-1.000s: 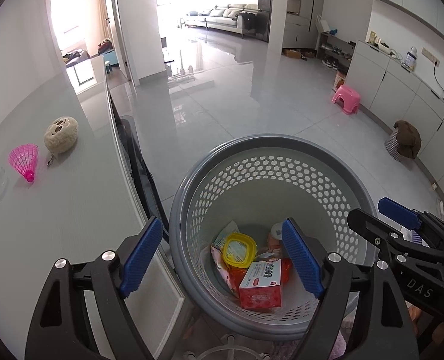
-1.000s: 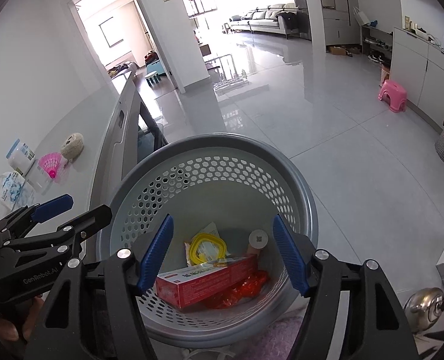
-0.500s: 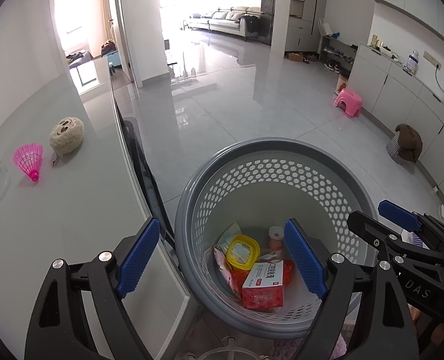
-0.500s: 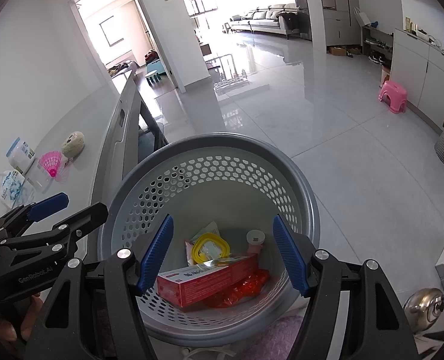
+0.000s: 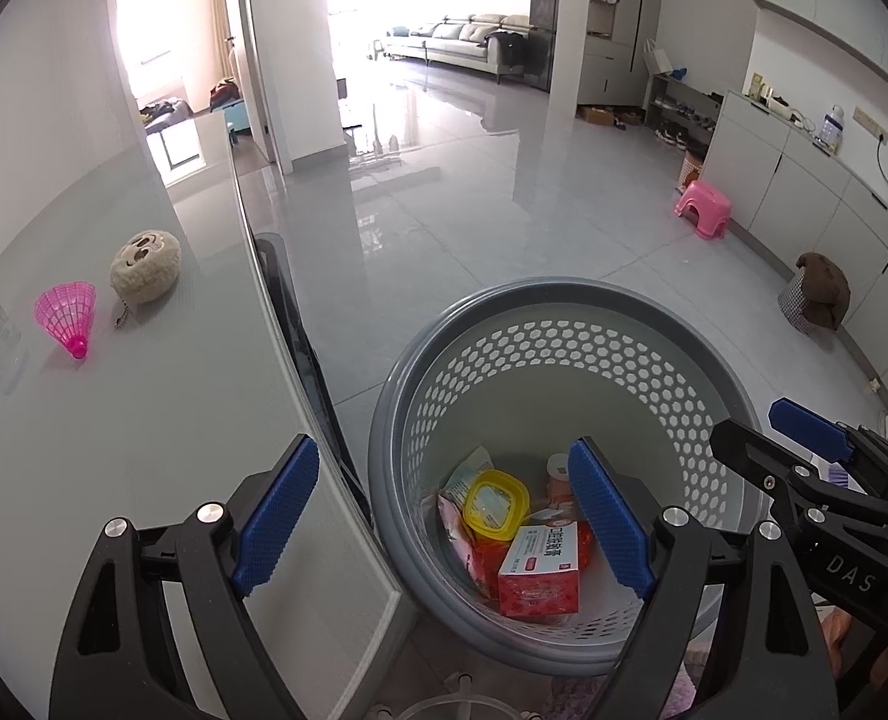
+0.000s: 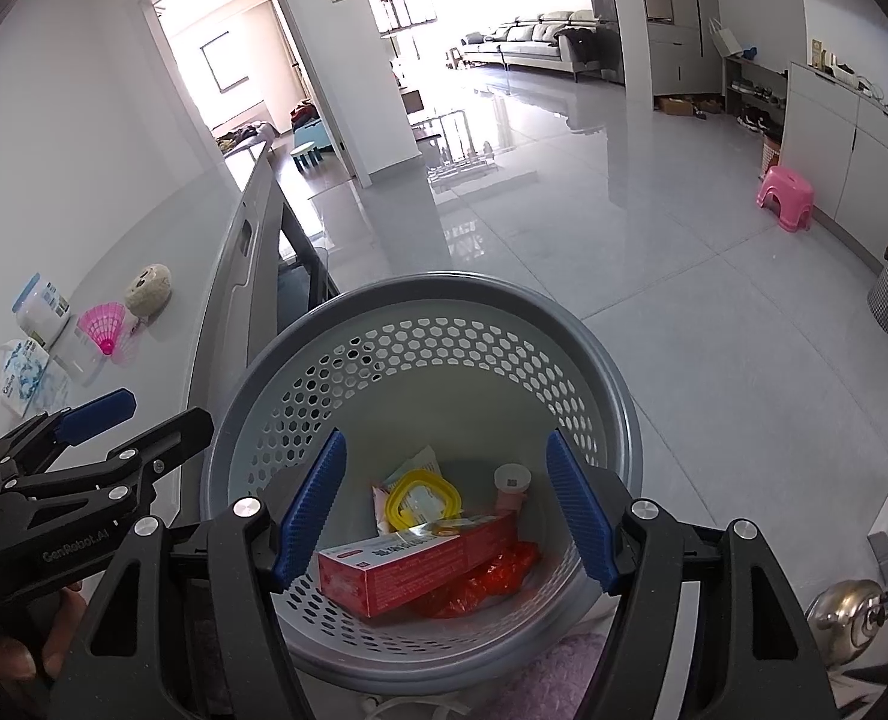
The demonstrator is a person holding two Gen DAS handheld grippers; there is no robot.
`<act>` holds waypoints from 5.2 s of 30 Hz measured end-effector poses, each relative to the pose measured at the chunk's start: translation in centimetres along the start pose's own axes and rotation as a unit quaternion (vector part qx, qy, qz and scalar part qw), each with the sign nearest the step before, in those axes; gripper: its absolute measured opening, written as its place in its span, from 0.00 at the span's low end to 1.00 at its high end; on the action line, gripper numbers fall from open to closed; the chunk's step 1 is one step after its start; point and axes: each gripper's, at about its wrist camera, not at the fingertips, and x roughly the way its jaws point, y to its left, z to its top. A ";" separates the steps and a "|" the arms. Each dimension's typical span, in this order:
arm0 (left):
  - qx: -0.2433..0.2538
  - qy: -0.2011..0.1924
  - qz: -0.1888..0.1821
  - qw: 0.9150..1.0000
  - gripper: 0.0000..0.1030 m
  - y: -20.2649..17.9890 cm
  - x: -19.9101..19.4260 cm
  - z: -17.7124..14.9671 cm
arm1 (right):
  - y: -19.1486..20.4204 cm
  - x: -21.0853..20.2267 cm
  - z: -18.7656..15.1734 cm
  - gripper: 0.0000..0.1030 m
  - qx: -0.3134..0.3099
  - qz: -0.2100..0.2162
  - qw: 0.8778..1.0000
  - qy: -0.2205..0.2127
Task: Collect trash
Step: 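Move both tools back over the table toward the shuttlecock and plush ball, then grasp the pink shuttlecock with the left tool while the right tool grasps the plush ball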
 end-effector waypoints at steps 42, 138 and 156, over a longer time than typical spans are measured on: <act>-0.100 -0.061 0.073 0.990 0.88 15.2 -4.0 1.0 | 13.3 1.5 4.7 0.69 -0.083 0.062 0.994 -0.019; -0.255 0.003 0.140 0.957 0.79 31.6 7.2 4.3 | 24.5 15.5 10.5 0.55 -0.123 0.122 0.984 0.035; -0.211 -0.022 0.117 0.970 0.33 29.0 3.3 3.6 | 24.8 13.1 10.0 0.55 -0.121 0.127 0.984 0.026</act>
